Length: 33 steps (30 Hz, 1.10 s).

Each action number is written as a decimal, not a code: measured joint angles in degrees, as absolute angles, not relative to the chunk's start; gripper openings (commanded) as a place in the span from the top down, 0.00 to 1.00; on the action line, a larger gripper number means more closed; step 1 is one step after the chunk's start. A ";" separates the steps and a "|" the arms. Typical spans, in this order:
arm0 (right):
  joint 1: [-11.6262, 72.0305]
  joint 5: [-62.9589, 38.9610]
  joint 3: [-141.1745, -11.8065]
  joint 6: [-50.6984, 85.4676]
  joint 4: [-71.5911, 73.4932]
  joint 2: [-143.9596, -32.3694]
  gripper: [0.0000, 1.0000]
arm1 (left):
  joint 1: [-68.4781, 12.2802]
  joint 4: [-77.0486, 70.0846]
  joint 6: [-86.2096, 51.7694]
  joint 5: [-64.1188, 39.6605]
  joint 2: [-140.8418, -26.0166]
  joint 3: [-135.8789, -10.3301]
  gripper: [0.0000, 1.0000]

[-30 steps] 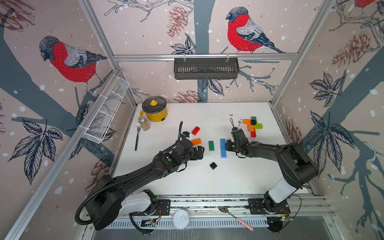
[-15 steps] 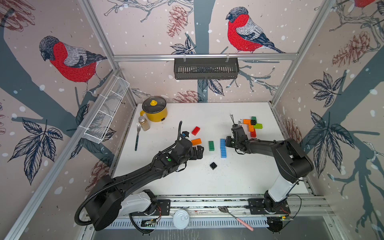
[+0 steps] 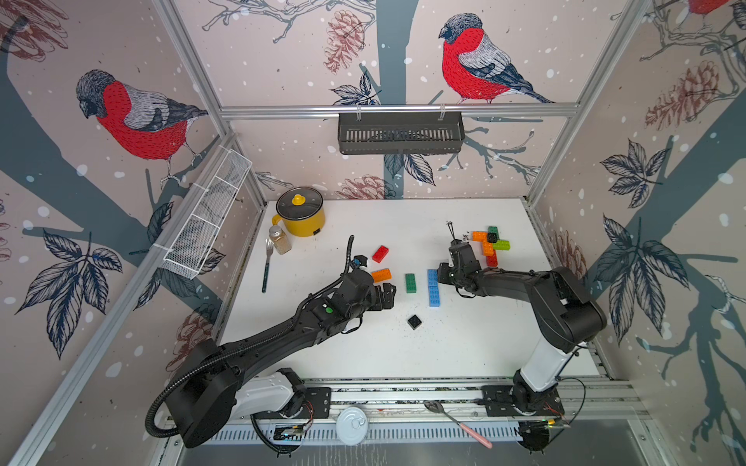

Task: Assemble a small pinwheel with lego
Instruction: Adjust the lego brick at the center of the board, then pick up the lego brick from the center of the board.

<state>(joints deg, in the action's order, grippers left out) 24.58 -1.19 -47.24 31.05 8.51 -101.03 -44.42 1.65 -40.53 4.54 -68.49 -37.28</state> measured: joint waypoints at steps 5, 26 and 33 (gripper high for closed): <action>24.56 -1.21 -47.55 30.11 9.04 -101.47 0.69 | -44.36 1.65 -40.53 4.54 -68.45 -37.10 0.03; 36.51 1.63 -53.93 30.30 -5.48 -88.84 0.27 | -44.10 -4.03 -39.99 1.52 -44.42 -20.88 0.03; 41.52 1.98 -58.61 32.25 -7.97 -97.49 0.28 | -44.10 -6.55 -38.17 1.61 -39.16 -18.09 0.03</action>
<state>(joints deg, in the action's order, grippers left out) 41.52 1.98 -58.61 32.25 -7.97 -97.49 -44.10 -6.55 -38.17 1.61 -39.16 -18.09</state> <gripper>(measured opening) 0.740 0.969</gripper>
